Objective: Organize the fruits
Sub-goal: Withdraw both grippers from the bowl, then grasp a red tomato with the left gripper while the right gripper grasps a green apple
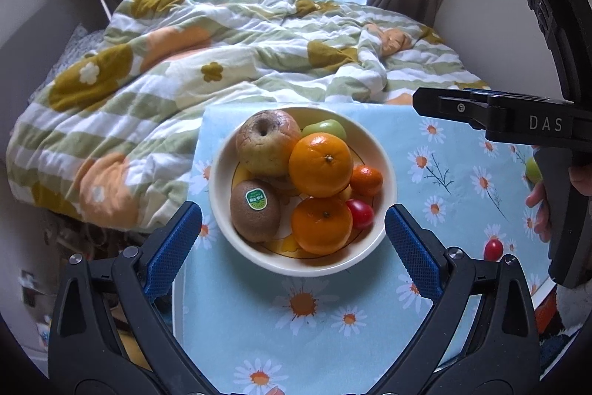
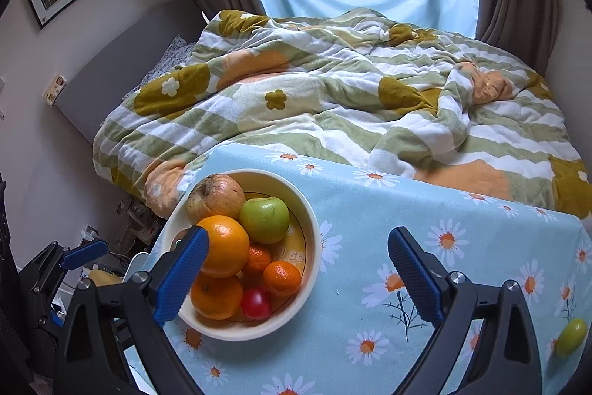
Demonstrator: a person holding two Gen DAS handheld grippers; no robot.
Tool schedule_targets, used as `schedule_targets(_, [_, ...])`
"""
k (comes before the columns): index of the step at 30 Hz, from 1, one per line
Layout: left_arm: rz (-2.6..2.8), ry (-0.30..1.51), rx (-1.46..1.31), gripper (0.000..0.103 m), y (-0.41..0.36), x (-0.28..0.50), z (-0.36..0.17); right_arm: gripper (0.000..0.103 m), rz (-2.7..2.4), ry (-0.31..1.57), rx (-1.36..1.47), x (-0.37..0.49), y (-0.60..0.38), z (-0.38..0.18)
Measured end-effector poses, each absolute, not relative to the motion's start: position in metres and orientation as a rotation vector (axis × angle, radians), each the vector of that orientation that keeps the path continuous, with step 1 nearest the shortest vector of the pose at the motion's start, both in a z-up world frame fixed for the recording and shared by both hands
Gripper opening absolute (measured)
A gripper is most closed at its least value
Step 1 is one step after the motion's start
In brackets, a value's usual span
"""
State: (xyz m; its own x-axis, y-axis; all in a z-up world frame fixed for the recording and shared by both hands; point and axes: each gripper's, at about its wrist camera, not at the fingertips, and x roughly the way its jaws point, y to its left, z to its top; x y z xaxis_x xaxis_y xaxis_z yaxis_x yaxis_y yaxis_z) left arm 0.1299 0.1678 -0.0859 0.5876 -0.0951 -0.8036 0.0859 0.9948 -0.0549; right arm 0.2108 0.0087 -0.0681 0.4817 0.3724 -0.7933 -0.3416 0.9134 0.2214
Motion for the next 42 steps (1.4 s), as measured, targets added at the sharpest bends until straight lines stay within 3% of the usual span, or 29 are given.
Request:
schedule_targets(11, [-0.227,0.912,0.063,0.103,0.141,0.118,-0.054,0.097,0.270,0.934,0.097,0.153,-0.037,-0.032])
schedule_targets(24, [-0.315,0.881,0.120,0.103,0.048,0.092,-0.039,0.097,0.159,0.906,0.112,0.099,-0.143,-0.018])
schedule_targets(42, [-0.144,1.001,-0.003,0.103,-0.088,0.065,-0.109,0.097,0.261,0.955,-0.107,0.096,-0.279,-0.067])
